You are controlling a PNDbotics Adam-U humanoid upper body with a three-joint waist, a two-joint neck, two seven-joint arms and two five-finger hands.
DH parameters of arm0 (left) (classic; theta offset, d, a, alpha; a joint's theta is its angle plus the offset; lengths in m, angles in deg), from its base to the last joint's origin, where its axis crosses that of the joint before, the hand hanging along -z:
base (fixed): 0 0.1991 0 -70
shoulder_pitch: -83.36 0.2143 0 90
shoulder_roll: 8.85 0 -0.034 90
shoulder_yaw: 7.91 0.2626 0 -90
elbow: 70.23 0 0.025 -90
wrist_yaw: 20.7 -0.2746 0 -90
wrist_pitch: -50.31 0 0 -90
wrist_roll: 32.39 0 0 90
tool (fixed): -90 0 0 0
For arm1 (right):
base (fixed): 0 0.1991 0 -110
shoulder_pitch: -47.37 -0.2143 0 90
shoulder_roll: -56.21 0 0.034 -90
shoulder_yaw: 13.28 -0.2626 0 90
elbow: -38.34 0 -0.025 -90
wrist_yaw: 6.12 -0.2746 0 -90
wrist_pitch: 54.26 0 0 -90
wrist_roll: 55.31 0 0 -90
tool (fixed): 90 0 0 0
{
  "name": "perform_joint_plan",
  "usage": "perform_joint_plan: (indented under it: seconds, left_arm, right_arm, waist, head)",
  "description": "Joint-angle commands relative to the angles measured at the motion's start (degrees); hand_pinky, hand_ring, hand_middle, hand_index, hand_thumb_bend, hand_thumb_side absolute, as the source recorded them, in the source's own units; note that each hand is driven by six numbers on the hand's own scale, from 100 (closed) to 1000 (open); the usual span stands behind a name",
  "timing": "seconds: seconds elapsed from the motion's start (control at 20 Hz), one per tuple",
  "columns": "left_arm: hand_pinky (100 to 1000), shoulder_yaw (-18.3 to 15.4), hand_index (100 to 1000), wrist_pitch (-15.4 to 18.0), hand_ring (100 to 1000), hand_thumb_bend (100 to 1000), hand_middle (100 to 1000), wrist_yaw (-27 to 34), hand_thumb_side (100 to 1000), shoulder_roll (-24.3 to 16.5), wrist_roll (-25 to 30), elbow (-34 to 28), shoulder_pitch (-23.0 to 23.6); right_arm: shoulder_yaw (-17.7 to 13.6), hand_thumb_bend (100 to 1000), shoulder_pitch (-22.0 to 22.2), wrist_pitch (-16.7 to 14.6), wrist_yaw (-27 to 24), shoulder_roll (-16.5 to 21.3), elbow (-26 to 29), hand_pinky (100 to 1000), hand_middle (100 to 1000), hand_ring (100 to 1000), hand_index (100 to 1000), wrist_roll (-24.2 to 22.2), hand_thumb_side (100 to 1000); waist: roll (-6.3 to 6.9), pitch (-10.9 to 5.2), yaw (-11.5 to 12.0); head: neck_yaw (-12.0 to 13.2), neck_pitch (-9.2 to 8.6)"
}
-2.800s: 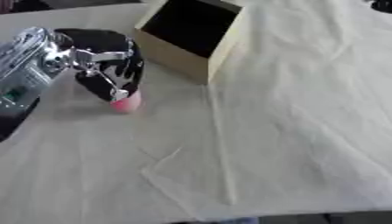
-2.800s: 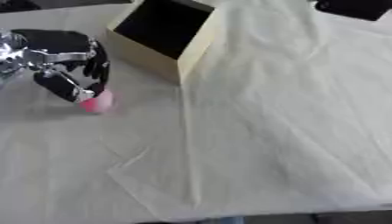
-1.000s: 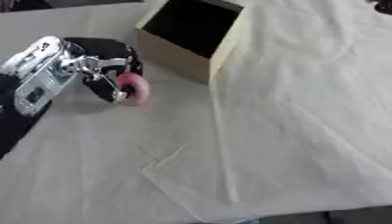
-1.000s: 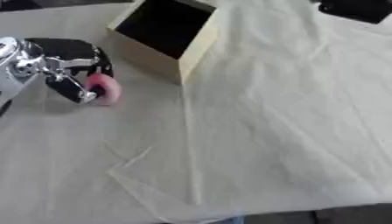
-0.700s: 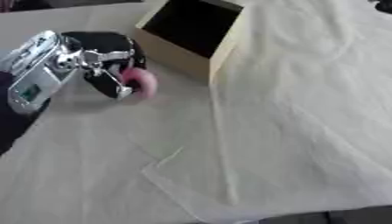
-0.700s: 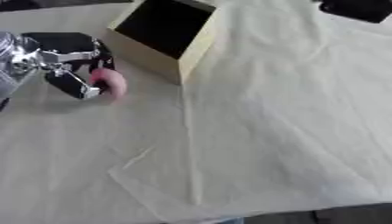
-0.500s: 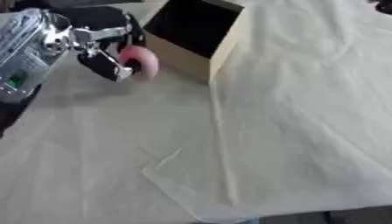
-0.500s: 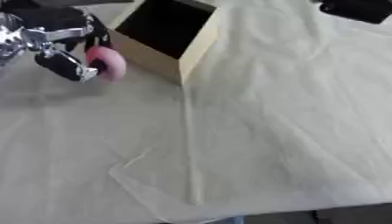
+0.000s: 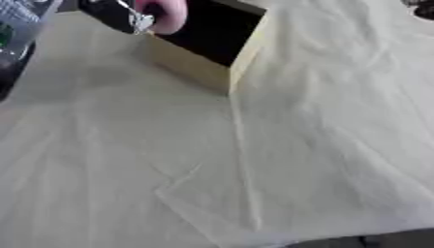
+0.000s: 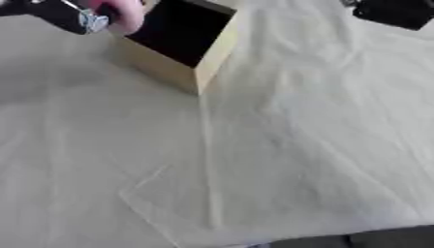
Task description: Pick up objects on the table and place them in the box.
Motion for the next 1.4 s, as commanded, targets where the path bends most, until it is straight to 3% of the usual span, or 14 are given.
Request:
perform_joint_plan:
  seconds: [0.05,0.4,0.7,0.95,1.15,1.25,1.4]
  left_arm:
    - [306,-2.0,617,0.9,493,100,541,-2.6,100,2.0,-2.2,3.7,-3.0]
    - [318,-4.5,621,1.7,498,100,547,-8.8,100,8.0,-8.5,14.1,-6.8]
    - [326,-6.4,628,4.3,500,100,552,-14.6,100,11.8,-13.9,22.9,-7.4]
    - [344,-7.2,641,6.5,512,100,560,-18.6,100,13.5,-15.2,27.1,-7.3]
    - [413,-7.4,683,6.7,557,100,598,-21.1,100,13.8,-14.1,29.3,-7.0]
    - [489,-7.5,736,6.3,615,228,653,-22.9,133,13.8,-13.1,30.1,-6.8]
    - [642,-7.6,843,6.2,762,504,770,-25.3,373,13.7,-11.6,30.4,-6.4]
  right_arm:
    - [-0.8,100,-1.3,0.0,-0.7,0.6,0.7,877,538,724,791,0.1,715]
    - [-0.6,100,-3.4,-0.2,-1.1,-0.7,0.9,877,538,723,791,-0.3,721]
    - [-0.6,100,-4.7,-0.3,-1.4,-1.7,1.0,877,535,721,790,-0.4,722]
    - [-1.0,100,-4.7,-0.1,-1.6,-2.2,1.1,876,533,718,788,-0.2,724]
    - [-1.2,100,-4.5,0.0,-1.7,-2.4,1.2,876,532,717,787,0.0,723]
    - [-1.2,100,-4.4,0.0,-1.8,-2.4,1.2,876,532,716,787,0.0,723]
    - [-1.4,100,-4.2,0.1,-1.8,-2.5,1.2,876,531,716,787,0.1,722]
  waist:
    - [-0.15,-0.85,-0.4]
    - [-0.08,0.83,-3.0]
    - [0.09,2.06,-4.9]
    - [0.43,2.5,-5.4]
    - [0.65,2.46,-5.4]
    - [0.69,2.39,-5.4]
    - [0.64,2.23,-5.3]
  head:
    - [0.2,-1.13]
    - [1.2,-3.64]
    - [2.2,-5.22]
    - [2.5,-5.46]
    - [2.5,-5.21]
    - [2.5,-5.17]
    - [2.5,-4.84]
